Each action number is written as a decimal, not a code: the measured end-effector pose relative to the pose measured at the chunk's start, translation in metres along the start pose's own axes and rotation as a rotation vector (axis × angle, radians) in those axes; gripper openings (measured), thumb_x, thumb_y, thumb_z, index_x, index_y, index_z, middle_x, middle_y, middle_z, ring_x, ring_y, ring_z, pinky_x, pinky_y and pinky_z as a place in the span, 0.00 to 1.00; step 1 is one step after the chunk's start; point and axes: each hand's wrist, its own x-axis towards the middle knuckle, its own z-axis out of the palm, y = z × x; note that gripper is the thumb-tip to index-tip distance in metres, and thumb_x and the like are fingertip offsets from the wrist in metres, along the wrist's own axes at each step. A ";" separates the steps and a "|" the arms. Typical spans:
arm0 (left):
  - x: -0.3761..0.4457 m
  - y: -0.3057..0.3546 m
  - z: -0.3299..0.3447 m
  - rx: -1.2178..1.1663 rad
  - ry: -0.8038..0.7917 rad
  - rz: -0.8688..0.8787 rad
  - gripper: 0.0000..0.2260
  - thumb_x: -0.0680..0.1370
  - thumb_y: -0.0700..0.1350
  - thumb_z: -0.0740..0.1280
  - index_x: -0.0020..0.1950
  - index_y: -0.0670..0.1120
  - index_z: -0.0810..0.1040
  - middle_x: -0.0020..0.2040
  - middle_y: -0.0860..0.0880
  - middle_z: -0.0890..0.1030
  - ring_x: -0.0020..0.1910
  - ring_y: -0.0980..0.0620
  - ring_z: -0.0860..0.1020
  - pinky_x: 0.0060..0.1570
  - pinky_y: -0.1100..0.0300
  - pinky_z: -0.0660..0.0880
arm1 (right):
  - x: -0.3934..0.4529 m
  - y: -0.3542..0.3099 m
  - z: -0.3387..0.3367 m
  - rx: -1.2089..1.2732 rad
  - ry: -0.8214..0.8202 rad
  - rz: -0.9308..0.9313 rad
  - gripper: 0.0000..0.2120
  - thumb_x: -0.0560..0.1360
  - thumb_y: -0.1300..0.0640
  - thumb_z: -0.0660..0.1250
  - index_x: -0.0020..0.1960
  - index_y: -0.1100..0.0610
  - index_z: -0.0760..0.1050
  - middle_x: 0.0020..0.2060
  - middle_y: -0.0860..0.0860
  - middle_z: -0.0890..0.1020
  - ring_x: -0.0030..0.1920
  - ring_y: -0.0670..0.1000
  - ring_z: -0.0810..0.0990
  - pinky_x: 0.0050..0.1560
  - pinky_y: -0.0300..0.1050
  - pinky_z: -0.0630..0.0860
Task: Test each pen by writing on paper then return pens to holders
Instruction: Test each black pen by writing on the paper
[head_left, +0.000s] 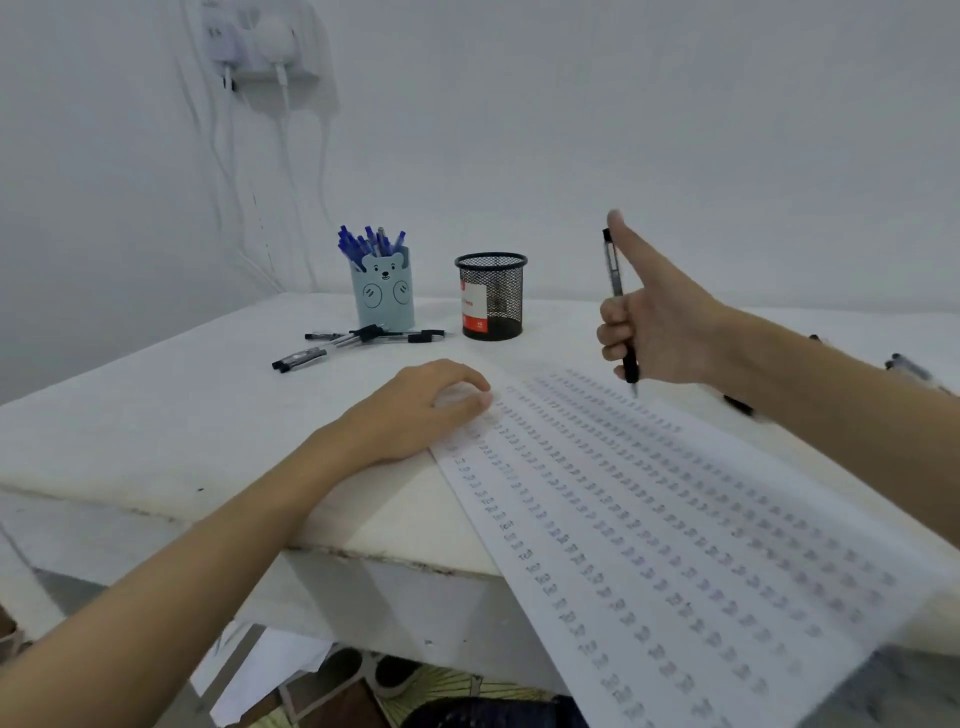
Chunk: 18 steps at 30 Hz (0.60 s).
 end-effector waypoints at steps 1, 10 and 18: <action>0.002 0.010 0.007 -0.003 -0.036 0.018 0.16 0.78 0.59 0.59 0.61 0.55 0.75 0.63 0.59 0.73 0.62 0.59 0.70 0.60 0.61 0.65 | -0.007 0.003 -0.004 0.093 -0.014 0.009 0.35 0.61 0.20 0.57 0.30 0.53 0.55 0.26 0.49 0.60 0.29 0.50 0.59 0.36 0.43 0.59; 0.019 0.052 0.048 0.043 -0.181 0.109 0.22 0.75 0.64 0.57 0.67 0.58 0.68 0.70 0.57 0.68 0.66 0.56 0.67 0.66 0.57 0.63 | -0.047 0.021 -0.048 0.490 -0.032 -0.097 0.29 0.63 0.29 0.59 0.26 0.55 0.58 0.29 0.49 0.54 0.32 0.51 0.53 0.37 0.44 0.58; 0.036 0.055 0.048 0.078 -0.203 0.083 0.17 0.78 0.59 0.59 0.66 0.59 0.68 0.70 0.56 0.67 0.67 0.55 0.65 0.65 0.57 0.61 | -0.042 0.045 -0.054 0.253 -0.033 -0.141 0.27 0.80 0.47 0.49 0.52 0.66 0.78 0.33 0.58 0.81 0.33 0.53 0.74 0.39 0.45 0.70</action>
